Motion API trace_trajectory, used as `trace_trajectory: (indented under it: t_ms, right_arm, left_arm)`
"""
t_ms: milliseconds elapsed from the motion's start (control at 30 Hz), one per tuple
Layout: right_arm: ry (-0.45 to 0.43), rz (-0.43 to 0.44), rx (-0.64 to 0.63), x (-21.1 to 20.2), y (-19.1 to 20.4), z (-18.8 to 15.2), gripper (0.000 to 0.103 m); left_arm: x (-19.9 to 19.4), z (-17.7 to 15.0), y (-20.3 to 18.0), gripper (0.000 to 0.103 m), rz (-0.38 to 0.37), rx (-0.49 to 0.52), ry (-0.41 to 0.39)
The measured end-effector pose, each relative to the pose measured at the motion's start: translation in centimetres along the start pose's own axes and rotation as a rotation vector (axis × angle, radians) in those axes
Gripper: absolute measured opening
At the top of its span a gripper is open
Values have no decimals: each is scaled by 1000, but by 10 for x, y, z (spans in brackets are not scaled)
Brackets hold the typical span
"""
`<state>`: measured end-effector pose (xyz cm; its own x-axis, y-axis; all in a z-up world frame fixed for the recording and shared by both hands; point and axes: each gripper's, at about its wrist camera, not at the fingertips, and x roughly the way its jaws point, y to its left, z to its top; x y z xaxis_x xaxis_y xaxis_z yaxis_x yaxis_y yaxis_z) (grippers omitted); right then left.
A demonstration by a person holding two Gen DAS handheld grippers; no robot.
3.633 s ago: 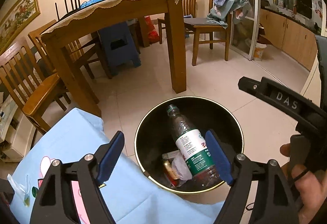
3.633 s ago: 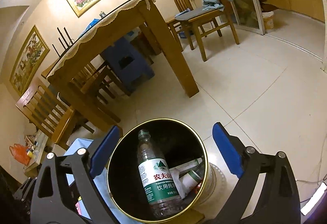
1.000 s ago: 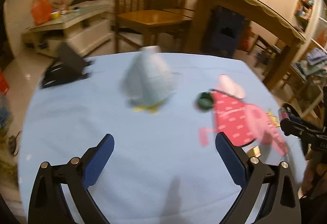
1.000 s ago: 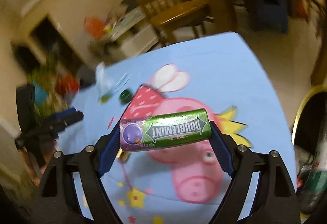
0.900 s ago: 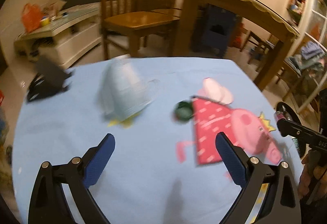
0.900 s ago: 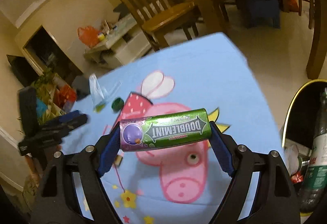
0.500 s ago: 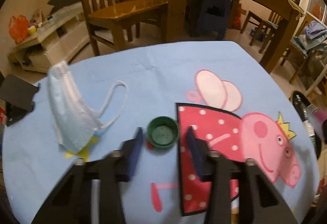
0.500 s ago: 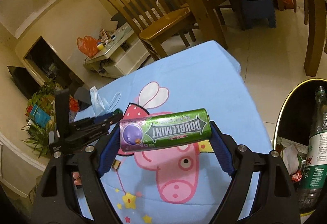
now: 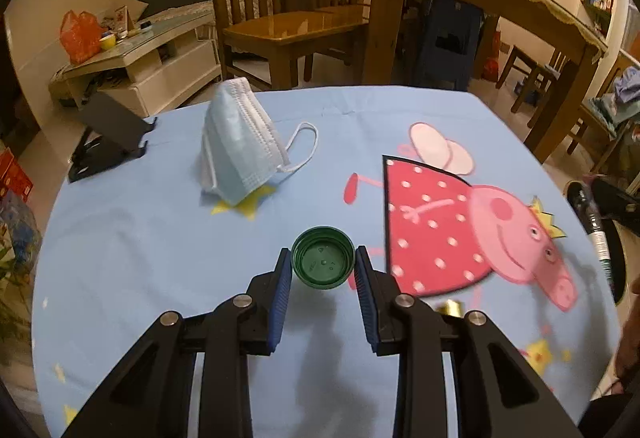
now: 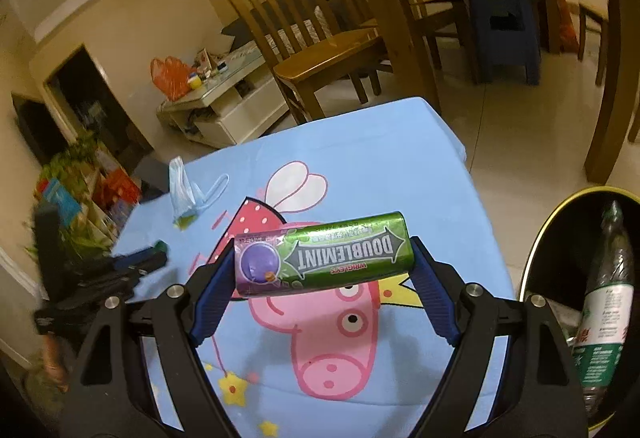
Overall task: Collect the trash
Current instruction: 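Drop the gum pack into the bin with right tool while left tool drops the cap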
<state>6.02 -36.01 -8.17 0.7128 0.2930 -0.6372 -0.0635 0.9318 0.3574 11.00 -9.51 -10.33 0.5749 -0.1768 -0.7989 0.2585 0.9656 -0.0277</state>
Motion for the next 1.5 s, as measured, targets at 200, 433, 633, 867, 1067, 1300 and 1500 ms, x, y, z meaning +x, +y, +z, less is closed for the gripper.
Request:
trace_trajectory:
  t_ms: [200,433,633,867,1067,1300,1500]
  right_arm:
    - [-26,-60,-63,-11,9,-8,80]
    - [-88,-178,14,-42,-36,-8,80]
    - [-183,-385,159,-86,-96,-10,80]
    - [-264,-499,272,-125,-147,-14,80]
    - [-153,-540,390,-117,-192,-25,84]
    - [-256,-522,494,-145,-213,-32,96]
    - [-409,-529,633,-189,-235,-44,97]
  left_arm:
    - [-39,0,-28,29,30,33,-72]
    - [-72,3,-87,30,9,149,-157]
    - [-75,4,-133,30,-32,218,-171]
    - [-73,4,-189,30,-71,310,-180]
    - [-64,4,-229,30,-110,366,-168]
    - [-45,3,-271,30,-158,427,-133]
    - [-32,4,-310,30,-204,476,-116]
